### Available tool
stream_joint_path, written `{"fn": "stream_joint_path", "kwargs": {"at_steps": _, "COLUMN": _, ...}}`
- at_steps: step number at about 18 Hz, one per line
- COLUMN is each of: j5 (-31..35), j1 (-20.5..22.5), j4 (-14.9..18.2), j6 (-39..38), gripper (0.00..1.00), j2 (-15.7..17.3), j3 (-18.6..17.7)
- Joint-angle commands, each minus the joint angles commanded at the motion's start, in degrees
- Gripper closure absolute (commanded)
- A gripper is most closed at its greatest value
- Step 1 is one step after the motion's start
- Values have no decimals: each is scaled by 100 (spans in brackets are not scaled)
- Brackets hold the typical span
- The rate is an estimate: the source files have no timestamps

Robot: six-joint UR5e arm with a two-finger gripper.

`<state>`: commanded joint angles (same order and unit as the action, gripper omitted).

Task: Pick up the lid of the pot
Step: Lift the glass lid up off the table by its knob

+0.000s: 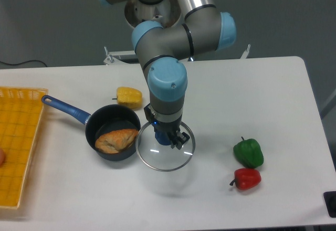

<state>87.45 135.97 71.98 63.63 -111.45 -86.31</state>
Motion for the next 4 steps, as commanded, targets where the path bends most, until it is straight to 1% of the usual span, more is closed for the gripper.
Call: {"fn": "stream_joint_path", "kwargs": {"at_steps": 4, "j5": -9, "j1": 18, "j4": 0, "j6": 0, "gripper": 56, "j2": 9, "j3": -44}}
